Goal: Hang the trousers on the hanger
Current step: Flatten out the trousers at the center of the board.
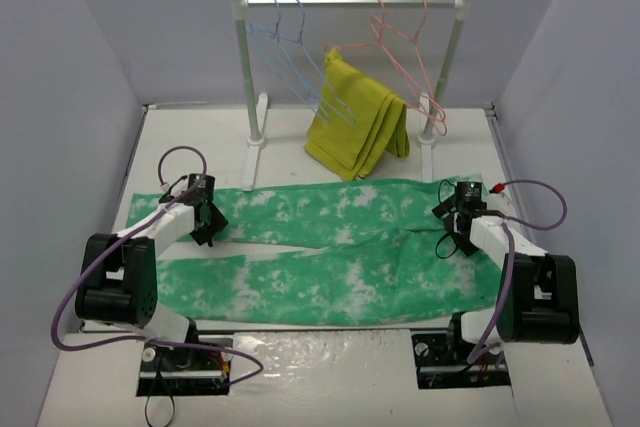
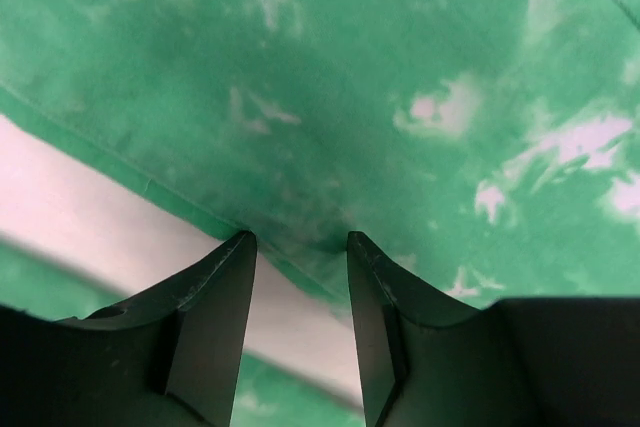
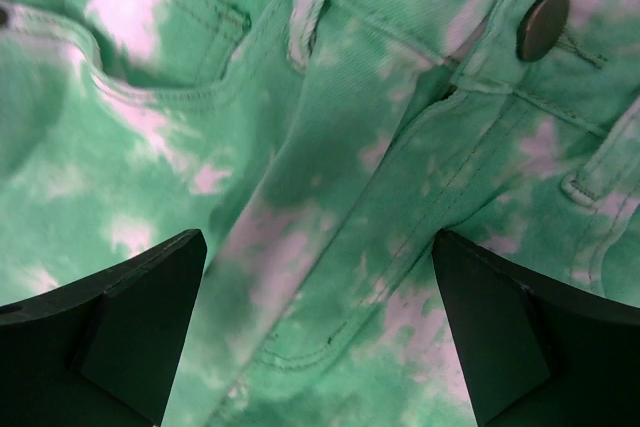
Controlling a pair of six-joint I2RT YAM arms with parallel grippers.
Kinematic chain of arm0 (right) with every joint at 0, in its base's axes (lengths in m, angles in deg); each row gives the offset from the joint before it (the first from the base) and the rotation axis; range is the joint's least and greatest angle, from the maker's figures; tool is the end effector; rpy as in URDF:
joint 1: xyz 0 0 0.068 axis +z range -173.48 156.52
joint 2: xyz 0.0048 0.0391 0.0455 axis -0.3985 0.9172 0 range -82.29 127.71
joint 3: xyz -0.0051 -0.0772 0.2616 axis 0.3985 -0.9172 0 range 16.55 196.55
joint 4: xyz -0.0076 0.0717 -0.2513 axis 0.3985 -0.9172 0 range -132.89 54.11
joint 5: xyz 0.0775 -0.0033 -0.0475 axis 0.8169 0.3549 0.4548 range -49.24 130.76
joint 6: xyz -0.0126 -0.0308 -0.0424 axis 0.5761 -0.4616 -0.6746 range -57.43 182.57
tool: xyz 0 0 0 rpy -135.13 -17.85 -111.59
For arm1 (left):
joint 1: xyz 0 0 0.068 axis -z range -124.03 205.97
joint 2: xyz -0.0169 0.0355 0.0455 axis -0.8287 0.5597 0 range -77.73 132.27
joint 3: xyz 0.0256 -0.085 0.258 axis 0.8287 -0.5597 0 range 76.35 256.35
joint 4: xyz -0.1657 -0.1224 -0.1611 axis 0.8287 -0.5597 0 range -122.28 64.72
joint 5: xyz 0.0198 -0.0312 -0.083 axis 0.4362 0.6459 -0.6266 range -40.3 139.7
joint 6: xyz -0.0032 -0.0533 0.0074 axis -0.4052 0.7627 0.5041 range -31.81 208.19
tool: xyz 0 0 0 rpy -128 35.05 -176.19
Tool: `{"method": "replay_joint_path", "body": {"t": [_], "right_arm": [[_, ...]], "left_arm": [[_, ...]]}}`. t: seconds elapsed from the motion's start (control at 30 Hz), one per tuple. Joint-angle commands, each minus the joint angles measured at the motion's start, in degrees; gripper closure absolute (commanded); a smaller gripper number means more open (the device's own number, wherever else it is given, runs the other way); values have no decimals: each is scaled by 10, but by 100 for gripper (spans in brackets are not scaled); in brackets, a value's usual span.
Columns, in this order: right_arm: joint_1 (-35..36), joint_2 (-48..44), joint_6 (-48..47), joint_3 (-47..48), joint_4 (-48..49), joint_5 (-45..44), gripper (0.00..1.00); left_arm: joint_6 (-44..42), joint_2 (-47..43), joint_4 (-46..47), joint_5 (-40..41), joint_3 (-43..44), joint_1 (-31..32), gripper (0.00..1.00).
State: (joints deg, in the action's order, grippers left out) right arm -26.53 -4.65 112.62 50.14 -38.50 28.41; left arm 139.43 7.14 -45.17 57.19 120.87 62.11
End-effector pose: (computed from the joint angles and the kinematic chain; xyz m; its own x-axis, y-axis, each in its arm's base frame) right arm 0.2551 -0.0212 0.1650 -0.3141 0.7667 -0.5599 0.6843 0.5916 0.4263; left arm 0.2752 -0.0249 0.1687 -0.5729 -0.7159 -0.3990 -0.6468 0.6939 -0.3163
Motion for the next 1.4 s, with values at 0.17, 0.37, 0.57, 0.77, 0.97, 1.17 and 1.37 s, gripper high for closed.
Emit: {"method": "replay_joint_path", "body": {"t": [0.17, 0.37, 0.57, 0.77, 0.97, 1.17, 1.37], "right_arm": [[-20, 7, -48, 47, 71, 6, 6], [5, -130, -70, 55, 31, -4, 8], [7, -177, -82, 49, -41, -23, 8], [6, -184, -37, -6, -44, 5, 8], [6, -183, -33, -20, -42, 9, 7], [6, -182, -33, -23, -35, 18, 7], [7, -180, -50, -22, -26, 27, 7]], "left_arm": [[-19, 35, 41, -9, 107, -3, 62], [-13, -80, -42, -27, 94, 16, 62], [61, -215, -103, -23, -8, 49, 59], [110, -223, -154, -27, -64, 85, 49], [156, -174, -134, -46, -89, 91, 48], [161, -120, -102, -35, -93, 90, 48], [108, -88, -84, 4, -48, 26, 48]]}}
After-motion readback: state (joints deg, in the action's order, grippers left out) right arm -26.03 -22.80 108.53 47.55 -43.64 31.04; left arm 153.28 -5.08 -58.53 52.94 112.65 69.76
